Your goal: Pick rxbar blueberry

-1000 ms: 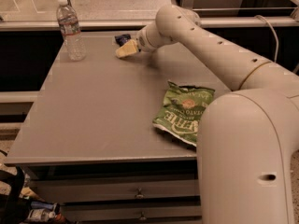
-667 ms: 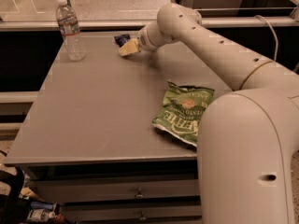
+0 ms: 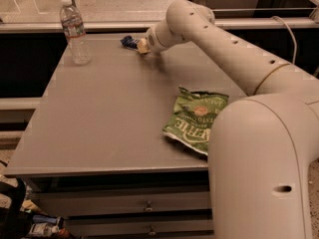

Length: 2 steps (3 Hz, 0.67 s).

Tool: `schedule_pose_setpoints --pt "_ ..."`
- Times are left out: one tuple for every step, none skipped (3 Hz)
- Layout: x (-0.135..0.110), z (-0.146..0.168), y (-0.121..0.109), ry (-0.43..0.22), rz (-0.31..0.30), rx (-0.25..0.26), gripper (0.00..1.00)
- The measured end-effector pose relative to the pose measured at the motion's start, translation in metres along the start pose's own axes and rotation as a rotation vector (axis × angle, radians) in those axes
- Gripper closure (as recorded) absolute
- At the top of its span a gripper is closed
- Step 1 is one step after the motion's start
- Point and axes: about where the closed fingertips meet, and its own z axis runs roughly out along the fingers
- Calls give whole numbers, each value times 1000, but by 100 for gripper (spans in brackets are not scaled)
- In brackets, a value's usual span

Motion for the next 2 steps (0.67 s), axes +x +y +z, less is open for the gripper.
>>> schedule_pose_setpoints --pt "0 0 0 0 0 0 100" --pt "0 0 0 0 0 0 100"
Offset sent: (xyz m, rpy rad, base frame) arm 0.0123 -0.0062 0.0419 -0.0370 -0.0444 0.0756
